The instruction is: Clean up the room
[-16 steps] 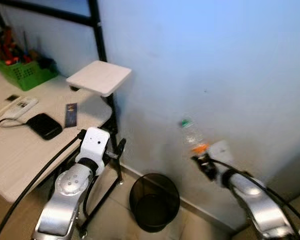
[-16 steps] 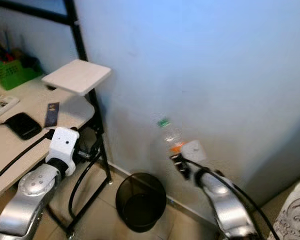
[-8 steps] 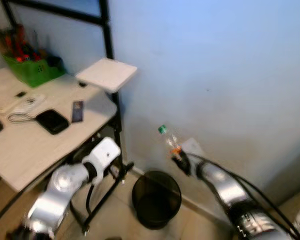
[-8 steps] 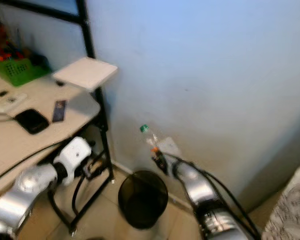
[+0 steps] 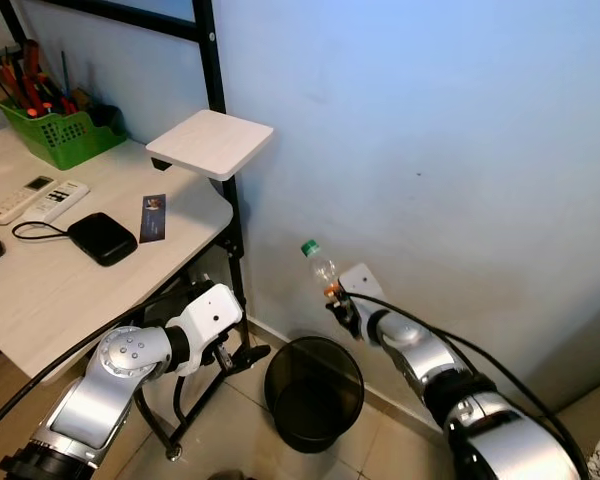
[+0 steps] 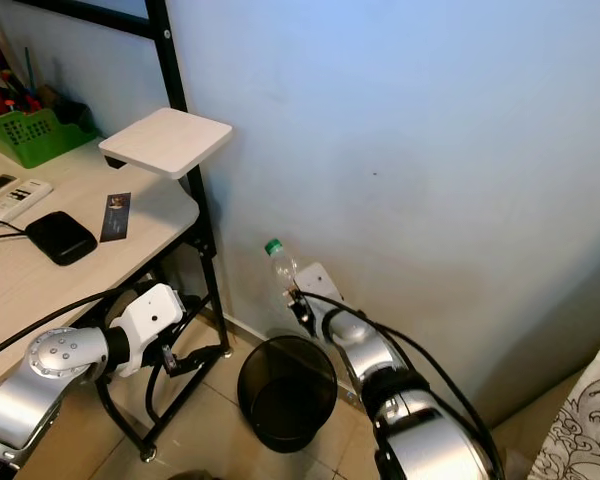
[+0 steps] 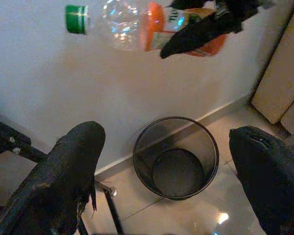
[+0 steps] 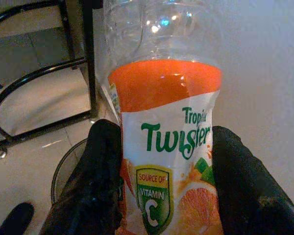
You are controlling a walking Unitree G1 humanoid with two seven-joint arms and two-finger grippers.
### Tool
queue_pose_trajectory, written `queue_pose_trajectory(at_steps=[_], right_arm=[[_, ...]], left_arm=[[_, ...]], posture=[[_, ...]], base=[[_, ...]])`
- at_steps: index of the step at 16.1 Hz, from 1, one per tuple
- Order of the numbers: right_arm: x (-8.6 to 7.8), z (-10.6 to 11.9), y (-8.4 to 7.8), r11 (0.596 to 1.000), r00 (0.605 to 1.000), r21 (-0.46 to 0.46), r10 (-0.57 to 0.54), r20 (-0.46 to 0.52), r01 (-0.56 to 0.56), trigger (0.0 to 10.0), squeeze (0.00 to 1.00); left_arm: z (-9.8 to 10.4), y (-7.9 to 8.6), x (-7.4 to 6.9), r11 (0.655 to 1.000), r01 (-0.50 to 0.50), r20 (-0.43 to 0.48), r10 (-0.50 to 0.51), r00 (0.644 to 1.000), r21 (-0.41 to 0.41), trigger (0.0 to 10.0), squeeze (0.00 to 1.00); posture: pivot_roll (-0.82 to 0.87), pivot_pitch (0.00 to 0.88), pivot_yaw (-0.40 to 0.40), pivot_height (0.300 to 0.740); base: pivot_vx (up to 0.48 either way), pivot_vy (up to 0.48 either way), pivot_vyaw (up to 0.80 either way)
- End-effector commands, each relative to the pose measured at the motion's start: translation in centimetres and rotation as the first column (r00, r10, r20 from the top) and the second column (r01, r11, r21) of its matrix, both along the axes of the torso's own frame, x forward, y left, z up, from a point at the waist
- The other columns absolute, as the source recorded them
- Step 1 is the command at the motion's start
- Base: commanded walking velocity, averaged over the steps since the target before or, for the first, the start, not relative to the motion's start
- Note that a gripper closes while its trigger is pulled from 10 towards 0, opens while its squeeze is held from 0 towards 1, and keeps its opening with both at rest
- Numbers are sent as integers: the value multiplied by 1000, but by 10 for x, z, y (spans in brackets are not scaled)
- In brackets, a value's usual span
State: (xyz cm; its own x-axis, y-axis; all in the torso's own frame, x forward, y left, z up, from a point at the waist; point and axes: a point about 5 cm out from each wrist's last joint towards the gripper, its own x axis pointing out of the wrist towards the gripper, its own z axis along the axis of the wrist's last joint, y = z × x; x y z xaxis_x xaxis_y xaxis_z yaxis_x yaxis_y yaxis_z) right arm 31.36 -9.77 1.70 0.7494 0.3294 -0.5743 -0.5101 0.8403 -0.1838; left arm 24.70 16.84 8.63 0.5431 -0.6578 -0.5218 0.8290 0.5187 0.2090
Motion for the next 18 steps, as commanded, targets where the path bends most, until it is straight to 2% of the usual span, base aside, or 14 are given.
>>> queue_pose_trajectory(at_steps=[1, 3, 4, 5, 6, 7, 12, 18], right_arm=[[1, 0, 1, 1000, 1000, 11, -4, 1, 4, 10000, 0], [0, -1, 4, 999, 1000, 41, 13, -11, -12, 10000, 0], [-1, -1, 4, 999, 1000, 44, 13, -13, -13, 10000, 310], [0, -1, 4, 999, 1000, 45, 10, -14, -10, 10000, 788], [0, -1, 4, 999, 1000, 45, 10, -14, -10, 10000, 788], [0, -1, 4, 999, 1000, 45, 8, -14, -7, 10000, 1000], [-8, -8, 10, 994, 995, 91, 72, -62, -66, 10000, 1000], [-10, -10, 3, 992, 997, 123, 48, -57, -41, 10000, 1000]], left_arm=[[1, 2, 1, 1000, 12, -1, -12, 1000, 4, 10000, 0], [1, 2, 0, 1000, 25, -8, -25, 1000, 4, 10000, 0], [1, 2, 0, 1000, 24, -8, -24, 1000, 4, 10000, 0], [1, 2, 0, 1000, 25, -5, -25, 1000, 6, 10000, 0], [1, 2, 0, 1000, 25, -5, -25, 1000, 6, 10000, 0], [1, 1, 0, 1000, 27, -3, -27, 1000, 8, 10000, 0], [2, 1, 3, 1000, 22, 7, -22, 1000, 10, 10000, 0], [2, 0, 3, 1000, 2, 24, -3, 1000, 10, 10000, 0]], posture=[[76, 0, 15, 740], [78, 0, 11, 740], [78, 0, 11, 740], [80, 0, 11, 740], [80, 0, 11, 740], [80, 0, 10, 740], [82, 0, 5, 740], [81, 0, 4, 740]], base=[[0, 0, 0], [0, 0, 0], [0, 0, 0], [0, 0, 0], [0, 0, 0], [0, 0, 0], [0, 0, 0], [0, 0, 0]])
